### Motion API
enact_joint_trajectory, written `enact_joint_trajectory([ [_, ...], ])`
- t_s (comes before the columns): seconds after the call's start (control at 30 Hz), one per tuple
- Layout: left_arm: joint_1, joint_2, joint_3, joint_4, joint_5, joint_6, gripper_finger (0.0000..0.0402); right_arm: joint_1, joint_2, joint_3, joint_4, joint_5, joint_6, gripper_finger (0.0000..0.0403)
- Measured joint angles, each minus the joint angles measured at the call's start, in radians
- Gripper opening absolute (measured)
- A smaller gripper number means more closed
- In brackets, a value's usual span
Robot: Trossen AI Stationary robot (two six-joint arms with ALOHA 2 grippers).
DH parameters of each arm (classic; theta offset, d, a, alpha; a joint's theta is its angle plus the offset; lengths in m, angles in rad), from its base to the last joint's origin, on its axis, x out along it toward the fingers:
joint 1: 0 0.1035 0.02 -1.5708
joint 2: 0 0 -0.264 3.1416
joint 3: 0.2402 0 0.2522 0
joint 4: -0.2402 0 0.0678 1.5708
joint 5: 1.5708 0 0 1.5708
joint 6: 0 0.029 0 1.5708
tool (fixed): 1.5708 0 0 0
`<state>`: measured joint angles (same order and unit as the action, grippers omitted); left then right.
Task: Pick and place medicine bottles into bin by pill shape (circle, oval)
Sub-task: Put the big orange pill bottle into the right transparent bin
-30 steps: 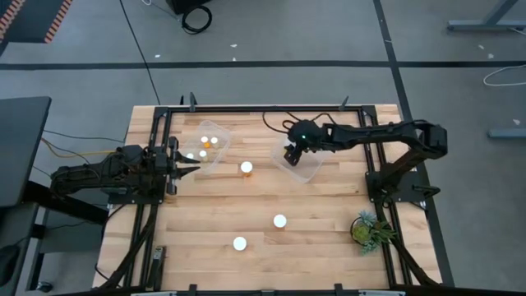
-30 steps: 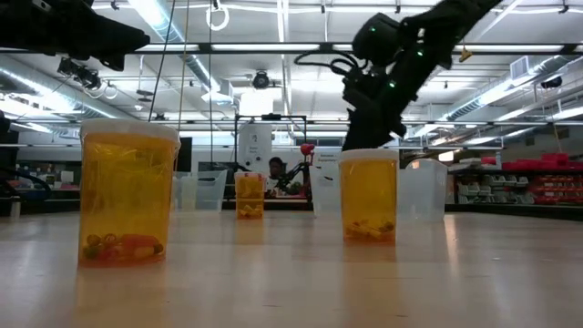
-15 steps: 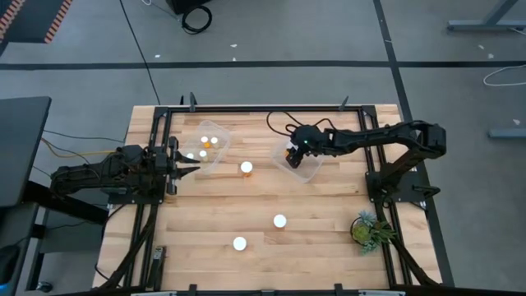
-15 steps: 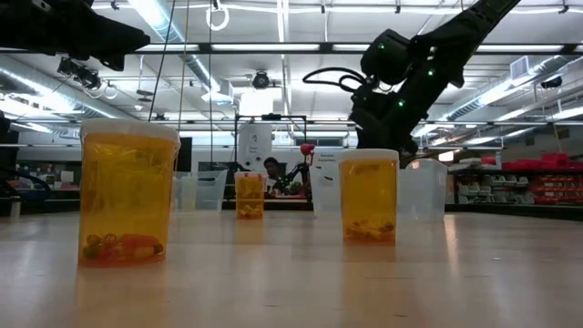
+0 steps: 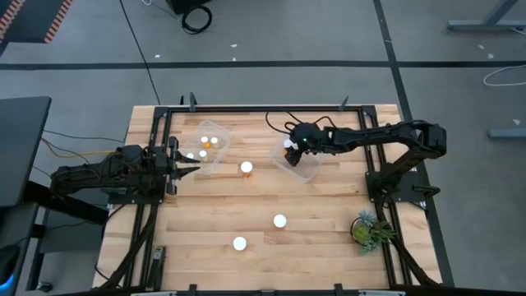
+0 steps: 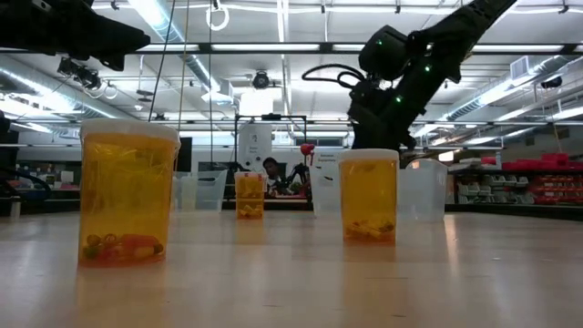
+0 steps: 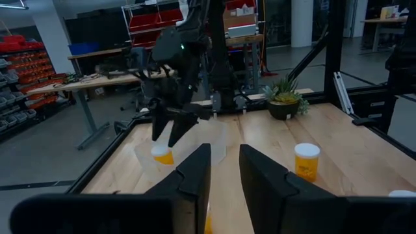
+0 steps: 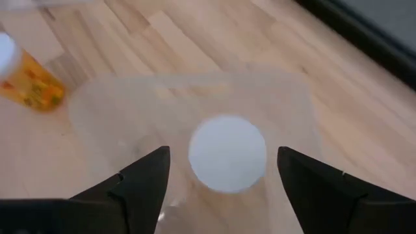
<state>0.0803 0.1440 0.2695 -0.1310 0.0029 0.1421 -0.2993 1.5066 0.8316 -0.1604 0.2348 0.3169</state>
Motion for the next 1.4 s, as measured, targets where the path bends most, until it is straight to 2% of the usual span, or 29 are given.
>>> enact_joint_trajectory([
  [0.27, 0.0, 0.0, 0.0, 0.0, 0.0, 0.0, 0.0083, 0.044, 0.0, 0.15, -0.066, 0.002, -0.002, 0.0292],
  [0.57, 0.0, 0.0, 0.0, 0.0, 0.0, 0.0, 0.009, 0.188, 0.034, 0.231, -0.015, 0.039, 0.015, 0.0291],
  [0.7, 0.0, 0.0, 0.0, 0.0, 0.0, 0.0, 0.0083, 0.247, 0.123, 0.277, -0.002, 0.048, 0.021, 0.0284],
  [1.0, 0.0, 0.0, 0.0, 0.003, 0.0, 0.0, 0.0087, 0.265, 0.391, 0.529, -0.067, 0.02, -0.082, 0.028],
  [1.2, 0.0, 0.0, 0.0, 0.003, 0.0, 0.0, 0.009, 0.241, 0.483, 0.656, -0.123, -0.047, -0.119, 0.028],
  [1.4, 0.0, 0.0, 0.0, 0.001, 0.0, 0.0, 0.0083, 0.222, 0.513, 0.684, -0.118, -0.072, -0.138, 0.0281],
])
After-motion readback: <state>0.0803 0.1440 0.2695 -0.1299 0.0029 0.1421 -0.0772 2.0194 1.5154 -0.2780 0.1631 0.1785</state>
